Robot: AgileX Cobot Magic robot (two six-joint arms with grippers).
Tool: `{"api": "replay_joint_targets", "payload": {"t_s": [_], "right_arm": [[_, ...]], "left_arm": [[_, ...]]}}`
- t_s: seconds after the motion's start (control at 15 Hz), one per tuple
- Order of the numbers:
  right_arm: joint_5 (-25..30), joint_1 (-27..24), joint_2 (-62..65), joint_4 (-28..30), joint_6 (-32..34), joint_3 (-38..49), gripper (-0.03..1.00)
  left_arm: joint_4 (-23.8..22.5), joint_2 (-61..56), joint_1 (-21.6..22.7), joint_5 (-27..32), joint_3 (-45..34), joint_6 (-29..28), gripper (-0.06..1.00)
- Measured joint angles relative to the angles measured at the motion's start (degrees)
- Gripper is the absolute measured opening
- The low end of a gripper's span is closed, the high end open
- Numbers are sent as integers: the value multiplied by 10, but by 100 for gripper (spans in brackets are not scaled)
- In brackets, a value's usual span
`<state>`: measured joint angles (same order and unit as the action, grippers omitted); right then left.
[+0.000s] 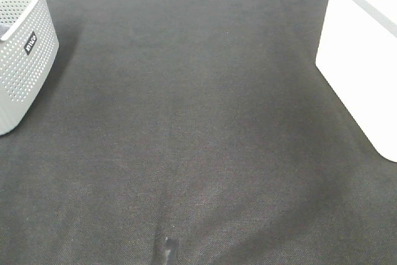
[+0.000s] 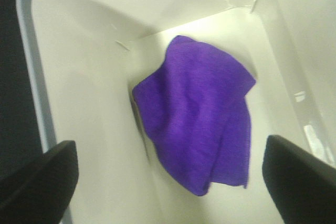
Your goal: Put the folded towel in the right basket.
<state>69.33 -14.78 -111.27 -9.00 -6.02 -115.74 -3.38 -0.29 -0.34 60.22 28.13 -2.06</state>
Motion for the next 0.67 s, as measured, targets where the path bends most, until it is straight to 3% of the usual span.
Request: {"api": "replay_joint_targets", "payload": {"t_s": [0.2, 0.47, 0.67], "right_arm": [[2, 36, 0, -21, 6, -3, 91], [5, 150, 1, 20, 19, -37, 91], [5, 154, 34, 19, 33, -25, 91]], "left_arm": [[0, 0, 0, 0, 0, 0, 99], [0, 0, 0, 0, 0, 0, 99], [0, 0, 0, 0, 0, 0, 99]]}}
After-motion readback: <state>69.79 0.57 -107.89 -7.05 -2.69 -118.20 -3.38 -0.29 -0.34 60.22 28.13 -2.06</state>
